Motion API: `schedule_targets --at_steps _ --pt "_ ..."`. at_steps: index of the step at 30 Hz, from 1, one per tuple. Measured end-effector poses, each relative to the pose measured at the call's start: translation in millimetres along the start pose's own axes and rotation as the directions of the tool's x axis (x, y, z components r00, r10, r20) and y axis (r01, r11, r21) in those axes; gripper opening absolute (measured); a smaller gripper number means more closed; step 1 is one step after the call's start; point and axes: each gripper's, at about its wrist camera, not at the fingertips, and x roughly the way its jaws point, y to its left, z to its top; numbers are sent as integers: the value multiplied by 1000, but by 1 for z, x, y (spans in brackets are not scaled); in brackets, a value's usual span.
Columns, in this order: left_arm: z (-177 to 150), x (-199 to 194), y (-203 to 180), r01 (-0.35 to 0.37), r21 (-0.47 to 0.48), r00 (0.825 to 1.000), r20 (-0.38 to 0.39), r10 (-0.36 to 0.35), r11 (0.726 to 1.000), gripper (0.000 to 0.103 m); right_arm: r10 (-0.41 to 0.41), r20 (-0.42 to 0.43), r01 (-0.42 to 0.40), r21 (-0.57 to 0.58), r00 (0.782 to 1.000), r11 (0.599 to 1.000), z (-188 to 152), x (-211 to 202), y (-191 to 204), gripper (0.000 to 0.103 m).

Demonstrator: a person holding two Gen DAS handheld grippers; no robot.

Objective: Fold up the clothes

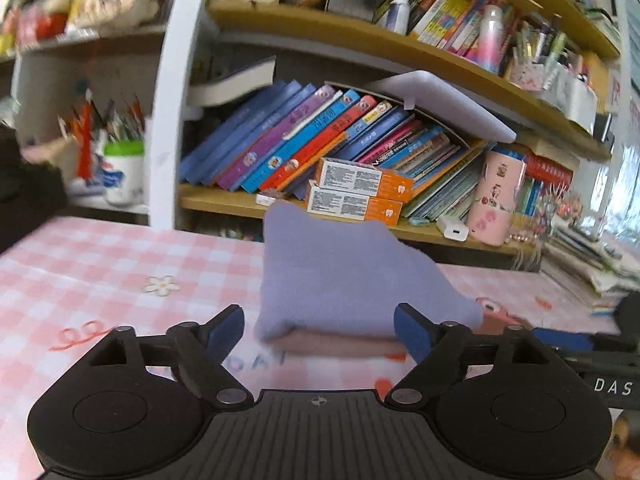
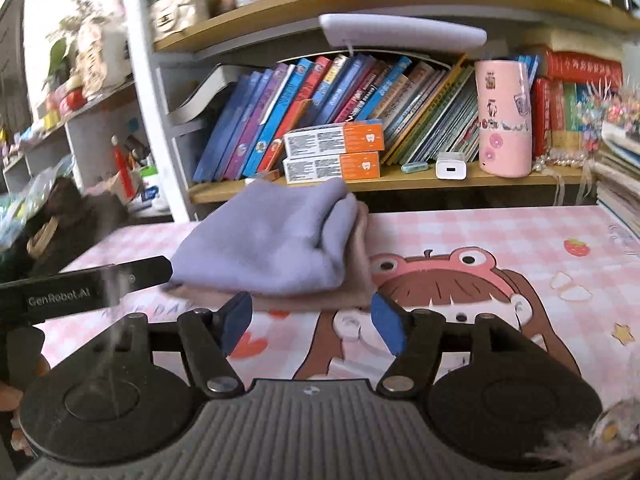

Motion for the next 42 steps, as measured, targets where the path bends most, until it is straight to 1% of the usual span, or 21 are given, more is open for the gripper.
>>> schedule_targets --at_steps 5,7,8,9,14,17,22,25,26,27,30,31,35,38,42 --pt "-14 -24 -7 -62 19 998 1 62 998 90 -56 39 57 -36 998 998 -14 -16 9 73" --pt "-17 -31 -9 -89 43 996 20 88 995 90 -79 55 82 -48 995 996 -19 -21 11 77" --pt "-19 -35 -10 -103 55 994 30 101 993 92 -90 63 94 -53 994 994 -21 -24 12 82" --pt "-20 -39 -11 -116 67 993 40 114 991 93 -102 71 106 -59 992 993 -24 -27 14 84" --pt "-26 -52 -19 -180 127 981 94 169 976 97 -158 111 169 -98 981 981 -35 -38 19 86" --pt "-31 -55 -23 -179 148 981 105 164 973 97 -184 151 206 -151 971 967 -38 -40 23 88" --pt "-37 -55 -25 -203 167 977 108 186 965 98 -171 148 195 -169 974 966 -42 -40 22 92" --pt "-36 -53 -23 -205 152 976 110 190 967 98 -170 154 195 -166 973 967 -42 -41 22 98" --pt "-35 -51 -22 -202 148 977 101 188 968 98 -171 151 196 -166 974 966 -41 -40 22 102" --pt "-35 -49 -21 -199 143 978 87 187 970 98 -175 147 199 -168 973 965 -42 -40 22 103" --pt "-34 -46 -19 -196 137 980 63 189 971 98 -193 142 218 -190 971 957 -42 -37 27 103" --pt "-35 -46 -19 -195 137 980 61 189 971 98 -184 143 211 -202 972 956 -43 -37 28 103" --pt "-37 -50 -23 -203 151 978 87 192 967 98 -159 154 192 -231 975 954 -44 -39 32 103" --pt "-37 -52 -23 -198 152 978 99 185 968 100 -162 151 192 -217 975 957 -43 -39 30 103" --pt "-36 -52 -21 -196 138 978 100 183 971 101 -185 131 208 -184 974 961 -41 -36 25 103"
